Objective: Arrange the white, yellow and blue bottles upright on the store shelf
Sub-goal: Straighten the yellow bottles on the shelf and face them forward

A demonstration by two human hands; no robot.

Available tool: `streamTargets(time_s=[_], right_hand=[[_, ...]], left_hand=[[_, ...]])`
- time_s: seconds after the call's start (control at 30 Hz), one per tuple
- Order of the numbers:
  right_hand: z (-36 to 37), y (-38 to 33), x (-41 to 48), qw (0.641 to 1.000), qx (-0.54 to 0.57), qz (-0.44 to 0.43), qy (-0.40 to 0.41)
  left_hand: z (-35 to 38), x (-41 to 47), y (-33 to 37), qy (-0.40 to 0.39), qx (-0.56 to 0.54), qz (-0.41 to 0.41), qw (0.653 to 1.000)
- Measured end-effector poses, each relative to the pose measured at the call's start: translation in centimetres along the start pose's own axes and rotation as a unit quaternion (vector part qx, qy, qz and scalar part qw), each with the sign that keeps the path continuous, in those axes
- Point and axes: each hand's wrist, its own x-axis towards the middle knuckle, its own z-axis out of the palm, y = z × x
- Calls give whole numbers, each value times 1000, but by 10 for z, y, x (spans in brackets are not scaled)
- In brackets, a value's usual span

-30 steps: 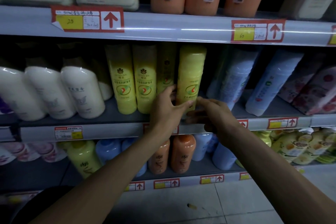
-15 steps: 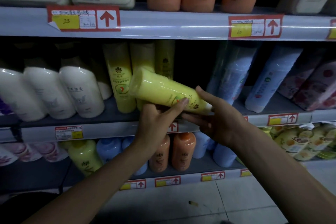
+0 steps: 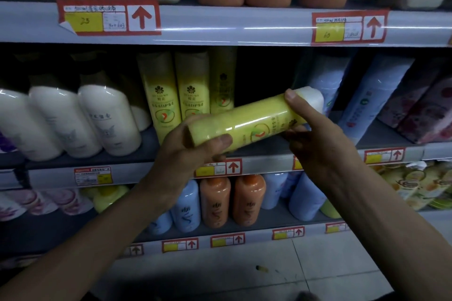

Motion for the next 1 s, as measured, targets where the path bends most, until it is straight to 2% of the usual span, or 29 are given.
streamTargets(time_s=[0.17,0.33,0.43,0.6,0.8,0.9,1.0], right_hand=[[5,6,-6,989,-137,-47,31],[12,14,-19,981,-163,-101,-9],[4,7,-20,975,-201,-82,-52],[3,25,-16,944,-299,-71,-116],[11,35,-10,953,-239,-141,-122],[15,39,-3,941,-257,-200,-93],[20,47,16,922,-301,-239,-42]], left_hand=[[-2,-5,-15,-57,213,-38,975],[13,-14,-32,-101,182,-70,976],[16,-11,-27,-101,134,-69,983],[16,2,-23,-61,142,-3,988],[16,16,-25,-18,241,101,965],[14,22,-23,26,311,133,941],[9,24,-29,64,333,113,934]])
